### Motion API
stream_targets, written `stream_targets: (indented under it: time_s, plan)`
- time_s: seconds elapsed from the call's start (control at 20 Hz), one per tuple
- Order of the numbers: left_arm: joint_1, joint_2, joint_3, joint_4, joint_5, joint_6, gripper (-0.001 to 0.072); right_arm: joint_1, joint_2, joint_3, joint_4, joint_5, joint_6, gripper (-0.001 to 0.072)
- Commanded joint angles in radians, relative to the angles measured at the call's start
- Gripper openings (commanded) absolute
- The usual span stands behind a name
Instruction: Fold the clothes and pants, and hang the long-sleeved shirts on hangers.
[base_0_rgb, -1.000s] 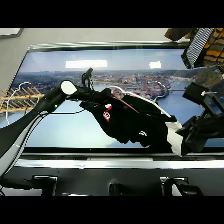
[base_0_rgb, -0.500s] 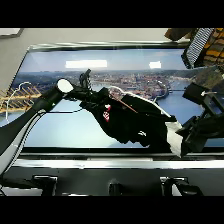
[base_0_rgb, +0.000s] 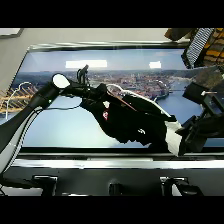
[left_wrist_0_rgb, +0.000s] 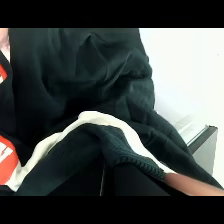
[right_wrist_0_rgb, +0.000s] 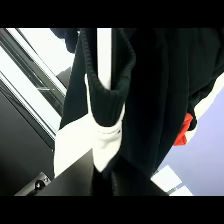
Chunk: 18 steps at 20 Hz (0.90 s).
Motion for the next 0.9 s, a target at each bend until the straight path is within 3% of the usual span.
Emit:
stream_targets:
  time_s: [0.0, 0.45, 0.85]
  plan:
    - [0.018, 0.000, 0.018, 0.171, 0.376, 0.000, 0.0033, -0.001, 0.000, 0.000, -0.040, 0.001, 0.000, 0.0045]
    - [0.019, 0.000, 0.023, 0.171, 0.470, -0.001, 0.0033, -0.001, 0.000, 0.000, -0.034, 0.001, 0.000, 0.0045]
    - [0.056, 0.000, 0.023, 0.182, 0.471, -0.004, 0.0033, -0.001, 0.000, 0.000, -0.038, 0.001, 0.000, 0.0045]
